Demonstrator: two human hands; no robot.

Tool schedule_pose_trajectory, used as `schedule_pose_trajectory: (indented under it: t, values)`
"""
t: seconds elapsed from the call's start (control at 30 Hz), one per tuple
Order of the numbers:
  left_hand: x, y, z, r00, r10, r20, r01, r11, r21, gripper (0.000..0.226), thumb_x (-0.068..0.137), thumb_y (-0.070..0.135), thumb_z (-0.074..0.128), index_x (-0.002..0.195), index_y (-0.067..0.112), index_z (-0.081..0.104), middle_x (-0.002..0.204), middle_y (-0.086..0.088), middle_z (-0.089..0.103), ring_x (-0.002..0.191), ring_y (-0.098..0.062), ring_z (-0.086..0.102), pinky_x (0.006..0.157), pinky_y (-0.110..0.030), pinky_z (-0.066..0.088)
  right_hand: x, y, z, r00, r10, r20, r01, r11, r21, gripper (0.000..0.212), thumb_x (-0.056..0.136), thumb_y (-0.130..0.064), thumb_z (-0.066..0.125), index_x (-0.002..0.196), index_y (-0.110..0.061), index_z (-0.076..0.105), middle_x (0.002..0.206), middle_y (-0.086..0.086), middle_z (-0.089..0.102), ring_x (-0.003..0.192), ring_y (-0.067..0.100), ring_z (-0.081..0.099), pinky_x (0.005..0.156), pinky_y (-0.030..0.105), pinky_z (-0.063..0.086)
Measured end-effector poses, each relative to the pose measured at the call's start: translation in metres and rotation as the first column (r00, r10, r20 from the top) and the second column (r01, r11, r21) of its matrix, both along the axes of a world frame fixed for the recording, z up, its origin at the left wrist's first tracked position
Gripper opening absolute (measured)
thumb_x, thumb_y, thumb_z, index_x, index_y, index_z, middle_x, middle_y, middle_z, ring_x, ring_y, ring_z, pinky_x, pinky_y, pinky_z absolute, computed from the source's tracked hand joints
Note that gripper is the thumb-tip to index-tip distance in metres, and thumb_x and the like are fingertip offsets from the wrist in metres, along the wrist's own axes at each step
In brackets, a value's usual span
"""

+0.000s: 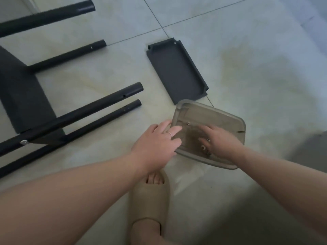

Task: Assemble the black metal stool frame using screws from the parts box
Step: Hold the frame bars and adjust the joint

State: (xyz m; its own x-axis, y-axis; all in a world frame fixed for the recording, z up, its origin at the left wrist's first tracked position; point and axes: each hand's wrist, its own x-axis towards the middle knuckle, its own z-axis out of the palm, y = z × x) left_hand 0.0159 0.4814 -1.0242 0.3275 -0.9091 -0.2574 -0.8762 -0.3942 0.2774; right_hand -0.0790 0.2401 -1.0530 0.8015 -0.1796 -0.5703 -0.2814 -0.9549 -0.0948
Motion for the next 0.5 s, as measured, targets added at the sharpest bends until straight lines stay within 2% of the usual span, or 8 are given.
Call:
schedule_pose_trajectory:
  t: [0.07, 0.2, 0.3, 0.37, 0.43, 0.5]
  values:
    - [0.001, 0.003, -0.005, 1.0, -0.004, 0.001, 0.004, 0.999, -0.053, 0.025, 0.101, 0.04, 0.05, 0.117, 0.023, 0.057, 0.164, -0.002, 0.024, 0.15, -0.033, 0.014, 0.112, -0.046, 0.027, 0.018, 0.001, -0.01, 1.0, -0.025, 0.01, 0.025, 0.998, 0.051, 0.054, 0.1, -0.035, 0.055, 0.151, -0.029, 0.04, 0.135, 0.006, 0.057, 0.117, 0.035, 0.058, 0.088, 0.041, 0.05]
    - [0.002, 0.005, -0.011, 1.0, 0.006, -0.023, -0.009, 0.995, -0.101, 0.022, 0.098, 0.041, 0.054, 0.11, 0.024, 0.06, 0.162, 0.0, 0.03, 0.15, -0.032, 0.019, 0.112, -0.045, 0.03, 0.044, 0.009, -0.028, 0.998, -0.06, 0.027, 0.056, 0.992, 0.117, 0.044, 0.097, -0.023, 0.06, 0.141, -0.021, 0.054, 0.127, 0.011, 0.065, 0.114, 0.036, 0.06, 0.091, 0.043, 0.05]
    - [0.001, 0.006, -0.014, 0.999, 0.022, -0.04, -0.026, 0.992, -0.12, 0.019, 0.099, 0.039, 0.054, 0.108, 0.024, 0.061, 0.162, 0.002, 0.03, 0.151, -0.031, 0.017, 0.112, -0.042, 0.028, 0.05, 0.015, -0.038, 0.992, -0.104, 0.066, 0.098, 0.992, 0.085, 0.026, 0.097, -0.02, 0.059, 0.122, -0.011, 0.063, 0.113, 0.014, 0.068, 0.104, 0.038, 0.062, 0.078, 0.038, 0.048]
    - [0.001, 0.006, -0.015, 0.998, 0.029, -0.064, -0.037, 0.992, -0.125, 0.018, 0.1, 0.038, 0.052, 0.106, 0.023, 0.059, 0.163, 0.002, 0.028, 0.152, -0.031, 0.014, 0.113, -0.043, 0.026, 0.05, 0.019, -0.041, 0.988, -0.13, 0.085, 0.125, 0.99, 0.058, 0.015, 0.097, -0.017, 0.058, 0.107, -0.007, 0.061, 0.106, 0.017, 0.066, 0.098, 0.04, 0.062, 0.072, 0.038, 0.043]
    - [0.001, 0.006, -0.015, 0.997, 0.035, -0.072, -0.044, 0.99, -0.133, 0.018, 0.101, 0.038, 0.051, 0.105, 0.022, 0.059, 0.163, 0.002, 0.027, 0.152, -0.031, 0.013, 0.113, -0.043, 0.025, 0.049, 0.023, -0.041, 0.984, -0.144, 0.107, 0.14, 0.989, 0.047, 0.013, 0.097, -0.016, 0.057, 0.105, -0.006, 0.059, 0.106, 0.017, 0.066, 0.097, 0.041, 0.062, 0.075, 0.042, 0.048]
    - [0.0, 0.006, -0.016, 0.996, 0.043, -0.076, -0.053, 0.989, -0.141, 0.018, 0.101, 0.038, 0.051, 0.105, 0.022, 0.059, 0.163, 0.002, 0.027, 0.151, -0.031, 0.013, 0.113, -0.044, 0.025, 0.047, 0.026, -0.04, 0.977, -0.161, 0.137, 0.157, 0.987, 0.039, 0.018, 0.097, -0.016, 0.056, 0.112, -0.007, 0.058, 0.109, 0.017, 0.066, 0.098, 0.042, 0.062, 0.078, 0.046, 0.052]
